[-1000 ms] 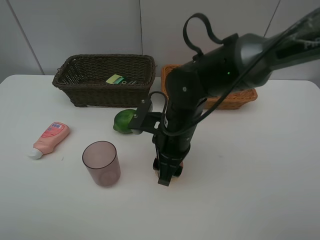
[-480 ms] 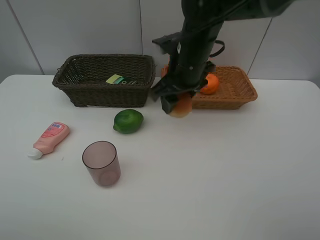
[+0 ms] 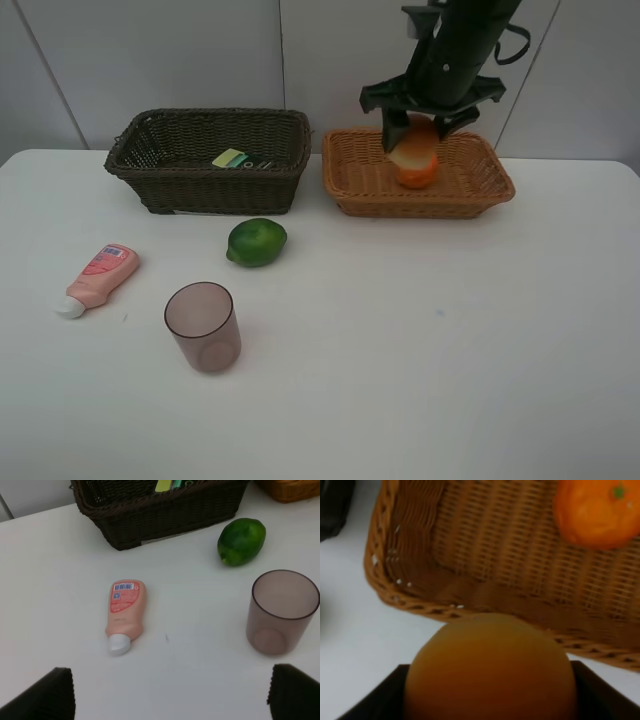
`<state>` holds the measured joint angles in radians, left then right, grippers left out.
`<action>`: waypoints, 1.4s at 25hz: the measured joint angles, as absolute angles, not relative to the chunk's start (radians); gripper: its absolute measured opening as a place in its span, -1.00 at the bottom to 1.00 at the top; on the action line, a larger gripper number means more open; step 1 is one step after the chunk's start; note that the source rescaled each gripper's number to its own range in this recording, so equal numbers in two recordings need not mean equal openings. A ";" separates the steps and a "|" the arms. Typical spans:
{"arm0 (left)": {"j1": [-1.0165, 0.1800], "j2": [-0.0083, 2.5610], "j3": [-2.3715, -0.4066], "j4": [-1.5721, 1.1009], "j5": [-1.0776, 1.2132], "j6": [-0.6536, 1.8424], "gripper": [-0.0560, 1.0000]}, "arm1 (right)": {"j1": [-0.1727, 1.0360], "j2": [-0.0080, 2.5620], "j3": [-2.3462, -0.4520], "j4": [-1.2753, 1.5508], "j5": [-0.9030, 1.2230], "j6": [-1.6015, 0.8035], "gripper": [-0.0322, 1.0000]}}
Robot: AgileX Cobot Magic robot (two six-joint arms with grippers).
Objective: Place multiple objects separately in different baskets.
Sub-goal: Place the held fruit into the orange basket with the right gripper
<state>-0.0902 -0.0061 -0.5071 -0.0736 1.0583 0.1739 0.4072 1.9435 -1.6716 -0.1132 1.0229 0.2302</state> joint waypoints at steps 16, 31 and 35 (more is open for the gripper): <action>-0.090 -0.006 -0.507 -0.074 1.058 0.174 1.00 | 0.209 2.074 -1.672 -0.105 0.752 0.239 -0.16; -0.090 -0.006 -0.507 -0.074 1.058 0.174 1.00 | 0.197 2.167 -1.672 -0.106 0.722 0.239 0.76; -0.090 -0.006 -0.507 -0.074 1.058 0.174 1.00 | 0.197 2.166 -1.672 -0.110 0.751 0.239 0.96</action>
<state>-0.0902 -0.0061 -0.5071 -0.0736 1.0583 0.1739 0.1973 2.1662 -1.6722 -0.1096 0.7512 0.2391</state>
